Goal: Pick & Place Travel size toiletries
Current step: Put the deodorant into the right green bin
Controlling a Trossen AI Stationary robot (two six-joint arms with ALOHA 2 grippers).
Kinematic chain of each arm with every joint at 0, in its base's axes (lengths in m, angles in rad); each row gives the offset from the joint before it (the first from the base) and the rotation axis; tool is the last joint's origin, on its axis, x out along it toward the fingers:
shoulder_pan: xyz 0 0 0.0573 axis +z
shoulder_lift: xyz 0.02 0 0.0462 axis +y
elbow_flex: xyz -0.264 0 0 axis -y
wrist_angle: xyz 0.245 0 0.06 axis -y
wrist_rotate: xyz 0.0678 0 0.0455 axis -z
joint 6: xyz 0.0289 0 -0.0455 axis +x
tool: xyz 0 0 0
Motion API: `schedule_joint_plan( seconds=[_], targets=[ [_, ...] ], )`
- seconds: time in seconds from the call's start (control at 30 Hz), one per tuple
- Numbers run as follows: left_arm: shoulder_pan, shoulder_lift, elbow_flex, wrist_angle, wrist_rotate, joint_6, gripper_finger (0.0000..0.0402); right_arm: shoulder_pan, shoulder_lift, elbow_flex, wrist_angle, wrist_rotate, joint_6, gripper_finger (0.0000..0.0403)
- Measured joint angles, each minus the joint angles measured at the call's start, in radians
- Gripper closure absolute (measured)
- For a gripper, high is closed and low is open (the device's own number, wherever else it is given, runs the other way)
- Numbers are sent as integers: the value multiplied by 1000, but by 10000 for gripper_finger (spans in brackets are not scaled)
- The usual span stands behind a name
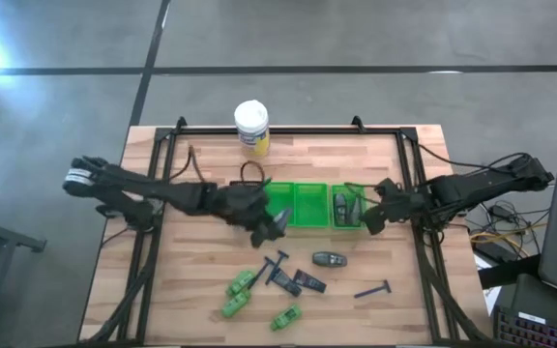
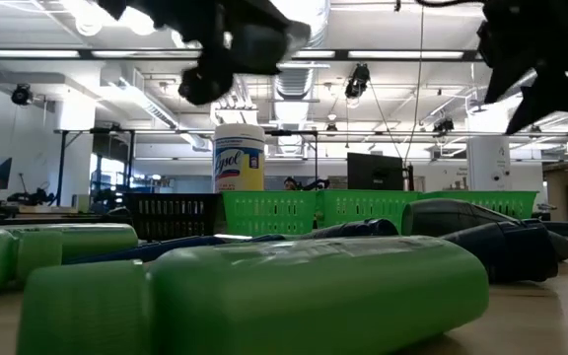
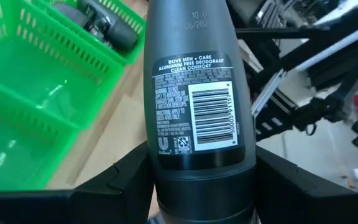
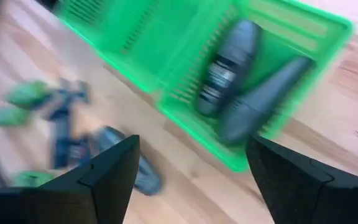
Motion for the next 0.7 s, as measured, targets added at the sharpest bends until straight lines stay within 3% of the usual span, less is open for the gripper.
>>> schedule_joint_plan(
  seconds=[0.17,0.3,0.57,0.7],
  targets=[
    [74,64,-2,304,196,-8,184,0,-10,-14,334,2,-54,94],
    [80,108,-1,509,235,-8,184,0,55,-18,605,60,-114,78],
    [80,203,75,522,276,-3,184,-20,206,-18,956,90,-191,54],
    [80,247,121,516,296,14,184,-19,256,-18,1033,82,-191,46]
  ],
)
